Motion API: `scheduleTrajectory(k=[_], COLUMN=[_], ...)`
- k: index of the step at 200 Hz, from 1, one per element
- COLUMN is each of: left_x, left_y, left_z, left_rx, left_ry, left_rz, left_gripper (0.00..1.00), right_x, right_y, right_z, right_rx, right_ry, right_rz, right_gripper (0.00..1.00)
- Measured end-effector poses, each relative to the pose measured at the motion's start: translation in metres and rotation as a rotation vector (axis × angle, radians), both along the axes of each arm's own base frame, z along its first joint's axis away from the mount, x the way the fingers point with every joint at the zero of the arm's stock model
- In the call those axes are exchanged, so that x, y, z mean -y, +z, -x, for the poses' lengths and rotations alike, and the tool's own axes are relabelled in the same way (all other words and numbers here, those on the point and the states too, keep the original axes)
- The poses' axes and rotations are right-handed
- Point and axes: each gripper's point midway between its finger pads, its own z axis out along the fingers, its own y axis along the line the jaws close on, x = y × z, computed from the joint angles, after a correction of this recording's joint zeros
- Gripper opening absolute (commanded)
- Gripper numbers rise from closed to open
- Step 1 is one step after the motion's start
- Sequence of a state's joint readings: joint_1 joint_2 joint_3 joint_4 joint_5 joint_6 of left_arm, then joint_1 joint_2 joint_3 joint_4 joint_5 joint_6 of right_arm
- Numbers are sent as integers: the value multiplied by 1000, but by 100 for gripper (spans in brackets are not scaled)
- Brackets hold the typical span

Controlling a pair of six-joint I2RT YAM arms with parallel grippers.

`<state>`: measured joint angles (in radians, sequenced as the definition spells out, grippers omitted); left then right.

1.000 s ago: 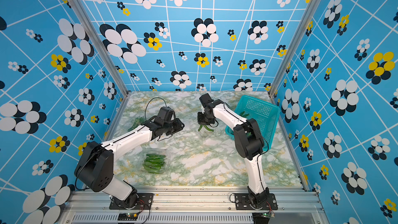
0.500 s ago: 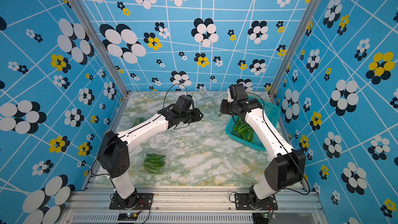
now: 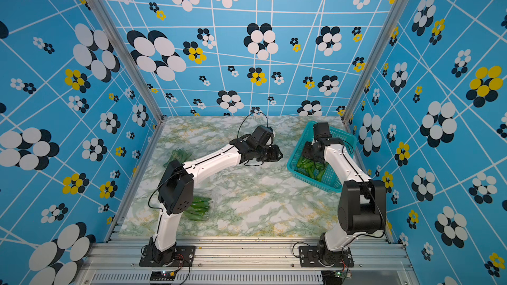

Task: Take small green peppers out of containers
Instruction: Place the green pepper in the basket.

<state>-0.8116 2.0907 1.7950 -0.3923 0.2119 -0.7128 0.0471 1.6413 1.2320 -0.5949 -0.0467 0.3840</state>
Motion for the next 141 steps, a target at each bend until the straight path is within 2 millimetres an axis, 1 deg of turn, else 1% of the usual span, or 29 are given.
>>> scheduleTrajectory(k=[12,24,42,63,82,109,123,125,128,141], left_x=[-3,-10,-22,-43,-72,-117,-142,-146,-152,-175], left_y=[-3,-7,-12,-8,1,20,28,29,29,31], left_z=[1,4,9,13,17,22,27,28,29,36], left_rx=[-4,-14,-24,-23,-11,17,28,29,30,22], left_ry=[2,9,22,52,95,172,213,220,231,274], left_rz=[-8,-22,-43,-61,-74,-84,-88,-87,-90,-89], left_gripper=[41,42,42,42,42,42,42,46,47,48], right_x=[1,2,5,8,8,0,-12,-15,-18,-44], right_y=[-12,-18,-17,-12,-1,26,39,41,44,54], right_z=[0,0,-1,-4,-6,-9,-9,-9,-10,-9], right_rx=[-27,-42,-40,-25,5,77,109,114,119,134], right_ry=[1,2,13,18,34,69,110,122,133,215], right_rz=[10,18,41,62,68,52,25,20,15,-15], right_gripper=[41,46,50,51,52,52,52,52,52,52])
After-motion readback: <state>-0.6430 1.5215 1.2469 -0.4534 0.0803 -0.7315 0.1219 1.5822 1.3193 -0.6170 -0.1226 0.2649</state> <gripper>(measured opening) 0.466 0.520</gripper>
